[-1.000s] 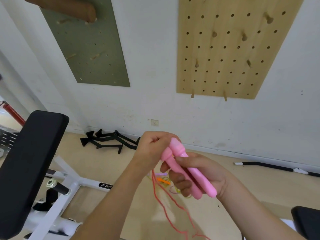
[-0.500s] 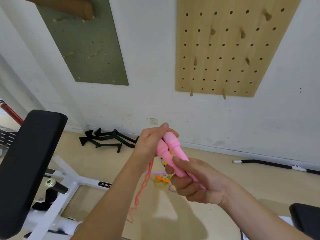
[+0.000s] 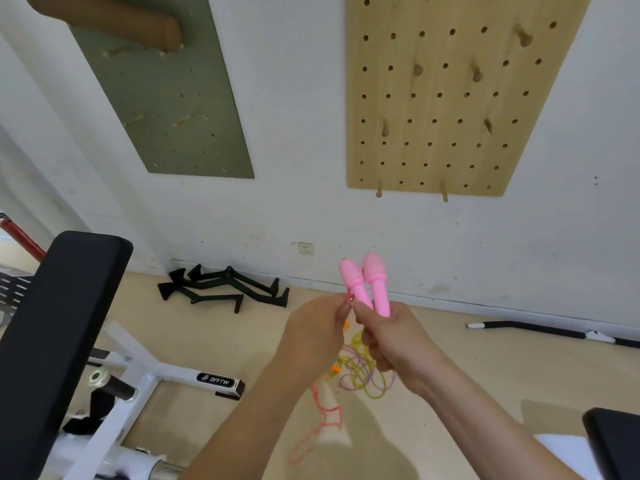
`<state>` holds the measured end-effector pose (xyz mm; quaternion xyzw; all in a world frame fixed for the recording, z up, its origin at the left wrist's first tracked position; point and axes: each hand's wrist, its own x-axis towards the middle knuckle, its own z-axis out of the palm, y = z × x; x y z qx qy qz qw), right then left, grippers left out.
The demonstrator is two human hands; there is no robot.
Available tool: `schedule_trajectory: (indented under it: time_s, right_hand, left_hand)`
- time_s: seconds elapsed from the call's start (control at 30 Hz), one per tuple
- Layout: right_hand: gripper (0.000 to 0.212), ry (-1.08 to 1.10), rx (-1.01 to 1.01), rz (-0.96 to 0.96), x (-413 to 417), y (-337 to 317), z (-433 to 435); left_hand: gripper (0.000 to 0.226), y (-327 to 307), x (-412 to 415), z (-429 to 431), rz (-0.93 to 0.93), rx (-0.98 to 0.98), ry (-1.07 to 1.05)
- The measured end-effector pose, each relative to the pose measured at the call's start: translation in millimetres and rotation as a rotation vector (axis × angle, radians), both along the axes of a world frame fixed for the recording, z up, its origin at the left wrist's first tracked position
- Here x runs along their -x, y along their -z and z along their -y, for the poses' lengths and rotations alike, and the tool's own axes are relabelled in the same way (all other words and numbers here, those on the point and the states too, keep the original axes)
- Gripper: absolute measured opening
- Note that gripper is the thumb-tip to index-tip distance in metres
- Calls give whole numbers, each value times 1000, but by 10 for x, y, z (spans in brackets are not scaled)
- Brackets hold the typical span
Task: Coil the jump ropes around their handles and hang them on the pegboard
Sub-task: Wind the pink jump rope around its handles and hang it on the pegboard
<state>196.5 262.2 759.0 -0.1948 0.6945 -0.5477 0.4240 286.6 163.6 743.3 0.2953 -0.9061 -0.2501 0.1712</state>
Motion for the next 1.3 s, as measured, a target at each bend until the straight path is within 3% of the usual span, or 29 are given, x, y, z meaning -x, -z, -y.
schedule_trajectory:
  time_s: [0.03,0.1,0.27,0.3,0.4,0.47,0.6,0.7,0.8,0.87,0.93,1.1,1.2,1.27,1.3]
  right_hand:
    - [28,-39,-87,-287,15,25,-1]
    - [28,-157,-231,-708,37,56,-2]
    - [11,-290,-493,-1149,96,-36,-32]
    - [5,-348,-529,-1205,108,-86,-51]
    - [26,-520,-650,-1353,154,-167,-105]
    - [25,-617,-707,-1408,139,-200,-127]
    - [24,-833,-717,-1516,110,-273,-194]
    - [20,-932,-686,-1607,112,-372,-229]
    - [19,-1071,-647,-1708,139,-435,-224]
    - [12,-1105,-562,-1705,161,-499,-237]
    - [27,-1079,-435,-1599,202,-573,-269]
    - [39,-903,-186,-1029,341,-725,-305]
    - [39,-714,-98,-757,431,-652,-292]
    - [38,-584,-48,-576,465,-615,-303]
    - [36,-541,-25,-484,480,-604,-306]
  left_hand:
    - [6,-17,-12,-3,142,281,11]
    - [31,-90,-35,-95,348,523,77]
    - [37,-229,-74,-100,377,680,240]
    - [39,-281,-76,-74,351,662,246]
    - [31,-450,-119,-69,328,636,366]
    - [20,-545,-122,-31,431,648,435]
    - [24,-640,-65,52,515,609,554]
    - [22,-693,-55,145,420,341,580]
    - [23,-657,-56,228,282,-78,552]
    - [20,-621,-42,283,202,-343,511]
    - [17,-592,-23,326,151,-540,467]
    - [27,-459,-38,252,-186,-928,359]
    - [20,-335,-23,101,-348,-1078,372]
    - [6,-224,-11,42,-398,-1158,255]
    - [11,-163,-12,25,-418,-1184,207]
